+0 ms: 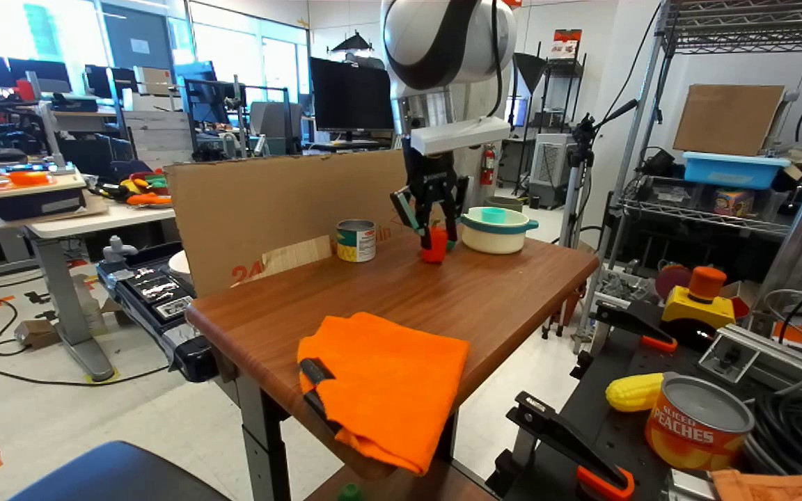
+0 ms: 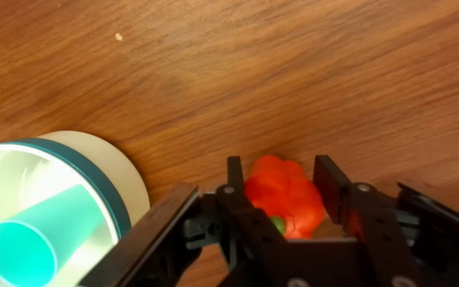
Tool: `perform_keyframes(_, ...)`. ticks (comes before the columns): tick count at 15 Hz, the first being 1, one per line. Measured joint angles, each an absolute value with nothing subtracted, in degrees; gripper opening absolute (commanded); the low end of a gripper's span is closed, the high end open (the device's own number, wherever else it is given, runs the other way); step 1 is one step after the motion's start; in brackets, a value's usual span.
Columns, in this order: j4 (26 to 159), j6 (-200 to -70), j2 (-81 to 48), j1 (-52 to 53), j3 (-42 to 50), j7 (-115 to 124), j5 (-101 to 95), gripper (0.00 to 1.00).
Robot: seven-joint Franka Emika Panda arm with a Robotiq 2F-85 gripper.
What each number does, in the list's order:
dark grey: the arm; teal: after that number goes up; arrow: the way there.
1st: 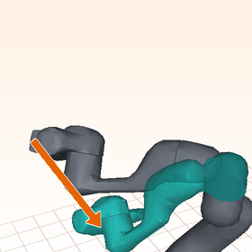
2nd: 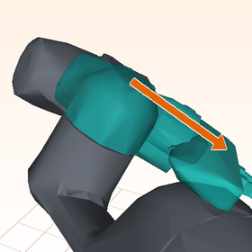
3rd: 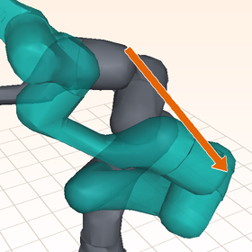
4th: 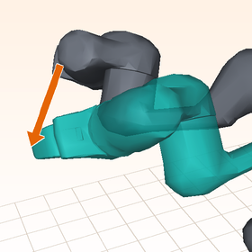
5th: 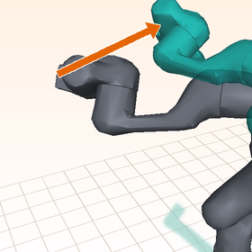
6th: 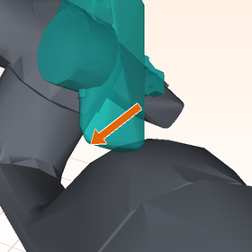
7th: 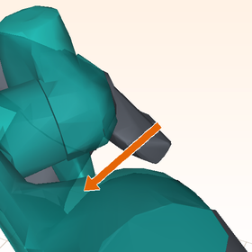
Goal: Move the orange pepper closer to the edge
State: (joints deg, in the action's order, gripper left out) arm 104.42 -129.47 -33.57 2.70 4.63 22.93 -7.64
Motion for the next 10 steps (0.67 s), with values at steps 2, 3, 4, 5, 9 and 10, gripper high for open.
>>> perform_keyframes(2, 104.4, -129.1, -33.0, 2.9, 4.6, 22.7, -7.7, 0.23)
perform_keyframes(3, 104.7, -128.3, -32.3, 3.0, 4.6, 21.8, -7.7, 0.23)
perform_keyframes(4, 105.5, -126.9, -31.1, 3.0, 4.6, 20.1, -7.7, 0.23)
perform_keyframes(5, 106.9, -125.5, -29.5, 2.9, 4.6, 18.1, -7.7, 0.23)
perform_keyframes(9, 116.6, -122.1, -20.1, 1.8, 4.6, 8.7, -9.2, 0.23)
perform_keyframes(10, 119.2, -122.2, -17.9, 1.4, 4.7, 7.3, -10.4, 0.23)
